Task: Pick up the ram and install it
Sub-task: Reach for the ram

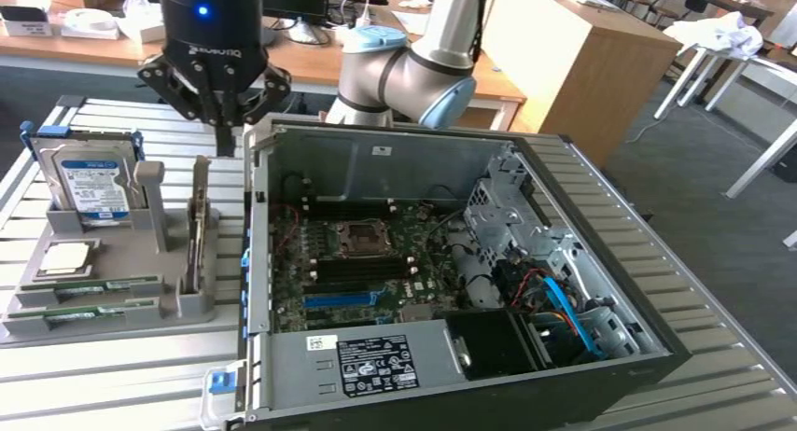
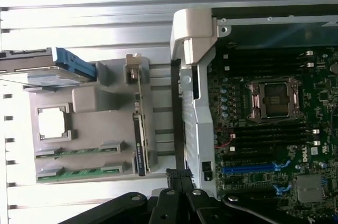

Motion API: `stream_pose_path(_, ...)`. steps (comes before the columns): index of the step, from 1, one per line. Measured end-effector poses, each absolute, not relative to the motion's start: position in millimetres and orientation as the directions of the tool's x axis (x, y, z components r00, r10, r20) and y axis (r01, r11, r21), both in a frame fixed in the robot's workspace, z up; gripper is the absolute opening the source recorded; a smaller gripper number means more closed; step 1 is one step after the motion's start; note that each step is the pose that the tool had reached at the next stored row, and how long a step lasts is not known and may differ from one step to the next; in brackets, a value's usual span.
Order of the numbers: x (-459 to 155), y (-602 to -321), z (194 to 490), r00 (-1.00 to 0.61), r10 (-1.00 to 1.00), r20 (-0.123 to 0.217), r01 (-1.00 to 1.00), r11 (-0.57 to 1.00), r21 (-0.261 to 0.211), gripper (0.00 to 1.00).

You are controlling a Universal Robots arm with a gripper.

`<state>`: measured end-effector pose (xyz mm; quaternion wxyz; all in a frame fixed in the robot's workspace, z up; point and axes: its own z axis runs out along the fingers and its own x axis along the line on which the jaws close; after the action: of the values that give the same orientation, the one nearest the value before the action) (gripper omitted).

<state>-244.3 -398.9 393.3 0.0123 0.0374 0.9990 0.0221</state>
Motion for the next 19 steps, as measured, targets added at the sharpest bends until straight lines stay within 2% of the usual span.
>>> stream_pose_path(19,-285.4,-398.9,393.2,-0.997,0.075,-0.023,0.074,0.996,0.045,0.1)
